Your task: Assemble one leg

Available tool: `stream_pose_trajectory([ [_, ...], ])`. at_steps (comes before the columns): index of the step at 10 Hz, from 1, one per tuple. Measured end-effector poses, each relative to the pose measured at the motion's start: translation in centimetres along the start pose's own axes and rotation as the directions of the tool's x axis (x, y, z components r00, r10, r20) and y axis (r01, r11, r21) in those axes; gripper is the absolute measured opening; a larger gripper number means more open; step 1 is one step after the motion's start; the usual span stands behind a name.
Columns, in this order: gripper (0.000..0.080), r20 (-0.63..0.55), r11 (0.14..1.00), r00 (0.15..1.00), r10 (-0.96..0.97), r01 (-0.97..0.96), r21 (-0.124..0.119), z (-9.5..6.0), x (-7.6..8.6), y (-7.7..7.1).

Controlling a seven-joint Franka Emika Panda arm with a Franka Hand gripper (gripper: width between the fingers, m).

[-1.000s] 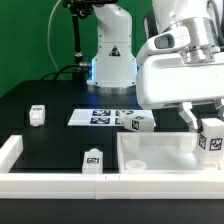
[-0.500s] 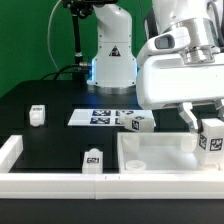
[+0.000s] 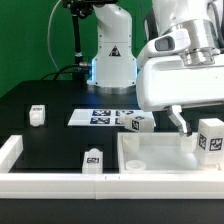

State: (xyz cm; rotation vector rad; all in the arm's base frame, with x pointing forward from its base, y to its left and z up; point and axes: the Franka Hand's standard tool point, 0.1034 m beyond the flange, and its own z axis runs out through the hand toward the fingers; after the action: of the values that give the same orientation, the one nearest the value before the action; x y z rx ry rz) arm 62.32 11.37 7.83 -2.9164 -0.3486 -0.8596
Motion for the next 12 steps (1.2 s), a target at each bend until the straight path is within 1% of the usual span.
stream_pose_trajectory([
  [1,0.0643,0.022,1.0,0.999,0.025,-0.025,0.005,-0.2,0.3,-0.1],
  [2,0.0648,0.078,0.999,0.996,0.037,-0.039,0.02,0.0,0.2,-0.6],
  [3,0.0649,0.153,0.998,0.987,0.051,-0.056,0.032,0.5,0.5,-0.4],
  [4,0.0649,0.241,0.997,0.969,0.053,-0.066,0.046,0.7,0.4,0.2],
  [5,0.0649,0.326,0.995,0.944,0.058,-0.083,0.062,0.8,0.6,1.0],
  [6,0.0649,0.418,0.991,0.906,0.068,-0.111,0.079,0.8,0.8,1.3],
  [7,0.0649,0.47,0.989,0.88,0.065,-0.121,0.09,0.7,1.0,1.0],
  [9,0.0649,0.542,0.986,0.839,0.047,-0.127,0.11,0.4,0.5,0.5],
  [10,0.0649,0.54,0.986,0.84,0.048,-0.127,0.11,0.5,0.6,0.6],
  [11,0.0649,0.549,0.984,0.832,0.072,-0.148,0.096,0.4,0.7,0.6],
  [12,0.0649,0.584,0.977,0.8,0.141,-0.207,0.048,0.2,1.3,0.7],
])
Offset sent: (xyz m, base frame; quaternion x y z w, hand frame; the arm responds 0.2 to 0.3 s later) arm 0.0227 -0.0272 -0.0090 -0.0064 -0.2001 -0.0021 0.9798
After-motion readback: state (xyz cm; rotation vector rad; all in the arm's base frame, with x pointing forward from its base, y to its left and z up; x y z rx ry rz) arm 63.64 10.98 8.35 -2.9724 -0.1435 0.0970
